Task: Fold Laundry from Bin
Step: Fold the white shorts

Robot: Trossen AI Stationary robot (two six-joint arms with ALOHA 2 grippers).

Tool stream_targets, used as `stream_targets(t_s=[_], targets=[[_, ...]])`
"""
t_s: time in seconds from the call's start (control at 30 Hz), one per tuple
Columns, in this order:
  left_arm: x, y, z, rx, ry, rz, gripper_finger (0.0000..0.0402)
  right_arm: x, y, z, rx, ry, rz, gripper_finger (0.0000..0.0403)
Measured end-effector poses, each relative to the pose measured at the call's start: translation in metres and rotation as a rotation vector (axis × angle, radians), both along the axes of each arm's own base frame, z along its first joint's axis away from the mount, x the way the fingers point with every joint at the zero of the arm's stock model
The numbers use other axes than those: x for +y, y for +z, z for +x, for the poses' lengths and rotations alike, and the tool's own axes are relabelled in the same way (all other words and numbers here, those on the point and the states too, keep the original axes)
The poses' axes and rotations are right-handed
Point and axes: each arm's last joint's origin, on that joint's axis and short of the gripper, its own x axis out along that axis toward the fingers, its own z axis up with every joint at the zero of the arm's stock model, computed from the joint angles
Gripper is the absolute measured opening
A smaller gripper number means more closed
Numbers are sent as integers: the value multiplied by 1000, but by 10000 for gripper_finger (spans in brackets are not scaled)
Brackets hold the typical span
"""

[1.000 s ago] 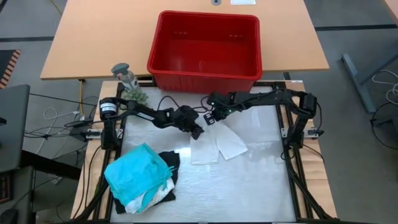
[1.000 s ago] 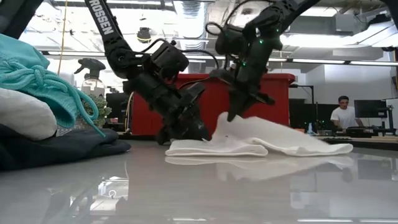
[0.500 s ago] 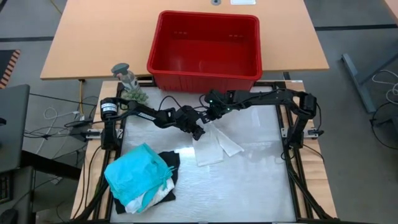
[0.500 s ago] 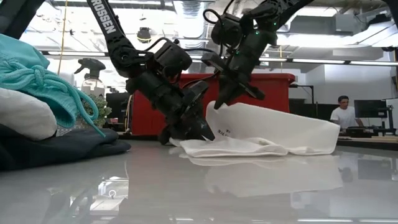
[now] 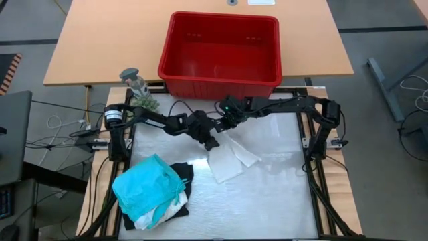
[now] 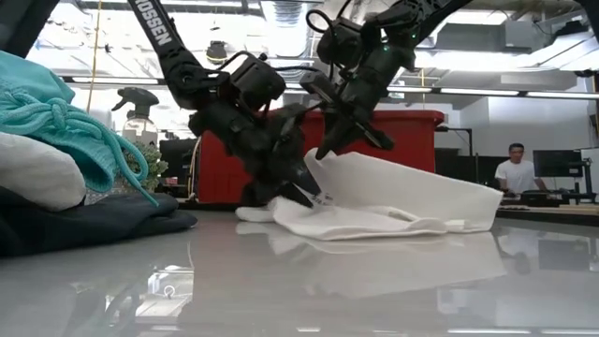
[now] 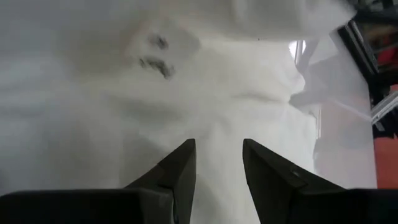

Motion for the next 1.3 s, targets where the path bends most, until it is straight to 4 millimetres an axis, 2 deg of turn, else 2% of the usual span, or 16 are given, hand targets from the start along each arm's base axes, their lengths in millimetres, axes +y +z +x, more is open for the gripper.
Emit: stream_targets(t_s=[0.17,0.37,0.47,0.57,0.73,0.87,1.0,1.2,1.3], targets=[[14,16,-13,22,15,16,120,0,1,1,-7,-4,-10,24],[21,41,-35,76,8,80,116,0,0,1,-5,8,-21,24],[17,55,-41,61,-32,173,106,0,0,1,-4,7,-21,24],[0,63,-36,30,-89,250,85,-3,0,0,-5,1,-23,24],[-43,61,-24,36,-161,422,15,-5,0,-1,-5,-1,-28,24],[-73,57,-23,77,-168,551,3,-8,0,-2,-2,9,-39,24],[-82,52,-18,35,-168,568,0,-10,0,-3,2,11,-44,24],[-88,12,-7,72,-247,458,0,-12,-1,-5,22,35,-44,24],[-91,5,1,29,-203,469,0,-11,-2,-6,37,56,-49,24]])
